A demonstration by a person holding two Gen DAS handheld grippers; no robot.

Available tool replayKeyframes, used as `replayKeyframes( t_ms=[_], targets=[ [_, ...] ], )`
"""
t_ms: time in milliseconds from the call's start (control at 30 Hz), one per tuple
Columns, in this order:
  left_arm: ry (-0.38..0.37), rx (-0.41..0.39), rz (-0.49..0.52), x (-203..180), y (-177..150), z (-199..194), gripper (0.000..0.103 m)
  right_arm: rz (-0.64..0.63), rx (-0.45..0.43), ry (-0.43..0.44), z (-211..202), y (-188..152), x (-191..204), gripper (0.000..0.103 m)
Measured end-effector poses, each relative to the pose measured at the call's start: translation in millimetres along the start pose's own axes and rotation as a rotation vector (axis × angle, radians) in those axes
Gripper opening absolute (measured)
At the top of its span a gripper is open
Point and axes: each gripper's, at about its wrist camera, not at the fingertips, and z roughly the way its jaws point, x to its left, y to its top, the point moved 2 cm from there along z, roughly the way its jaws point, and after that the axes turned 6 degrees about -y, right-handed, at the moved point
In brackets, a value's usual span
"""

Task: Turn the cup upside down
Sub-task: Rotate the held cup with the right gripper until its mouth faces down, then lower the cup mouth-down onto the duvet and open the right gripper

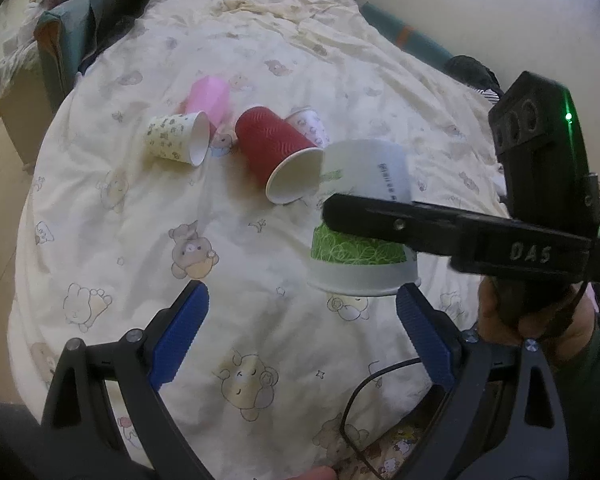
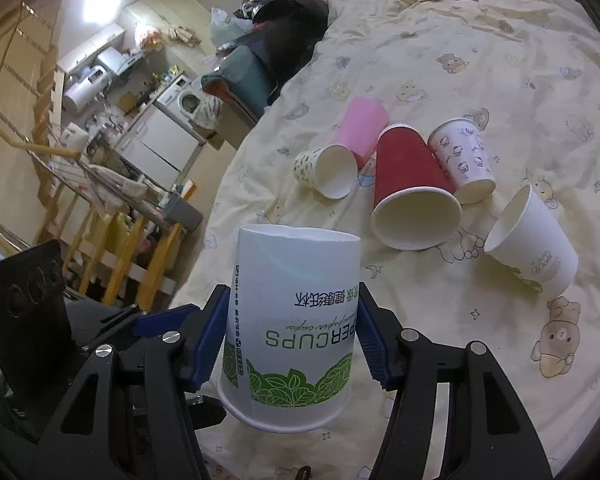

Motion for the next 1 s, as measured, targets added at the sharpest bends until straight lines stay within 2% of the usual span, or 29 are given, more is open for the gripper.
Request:
replayKeyframes(
  t_ms=[267, 500, 600, 633, 833, 933, 967, 1000],
  targets=[
    [0.047, 0.018, -0.031, 12.3, -2.1, 5.5, 0.093, -0.104, -0.003, -0.039, -10.4, -5.3, 12.9, 0.062],
    [0.080, 0.021, -0.025, 15.7, -3.4, 6.9, 0.093, -0.122, -0.011, -0.059, -17.9, -6.3, 13.7, 0.062],
    [0.136, 0.024, -0.017, 20.2, -3.0, 2.6, 0.093, -0.121, -0.005, -0.096, -17.8, -3.3, 11.2, 0.062],
    [0.185, 0.026, -0.018, 25.1, -2.9, 0.4, 0.093, -0.125, 0.000, -0.117, -17.4, -1.7, 10.6, 0.062],
    [0.289, -0.006, -0.116, 61.9, 1.7, -13.9, 0.093, -0.233, 0.107, -0.314, 7.3, 8.3, 11.1, 0.062],
    [0.318, 0.001, -0.130, 70.5, 2.2, -14.7, 0.094, -0.287, 0.149, -0.337, 26.8, 10.8, 13.7, 0.062],
    [0.328, 0.003, -0.139, 73.4, 2.0, -15.7, 0.096, -0.312, 0.126, -0.309, 30.5, 11.8, 18.1, 0.062],
    [0.340, 0.002, -0.148, 76.9, 2.0, -17.0, 0.103, -0.324, 0.118, -0.294, 33.5, 10.8, 19.6, 0.062]
  ],
)
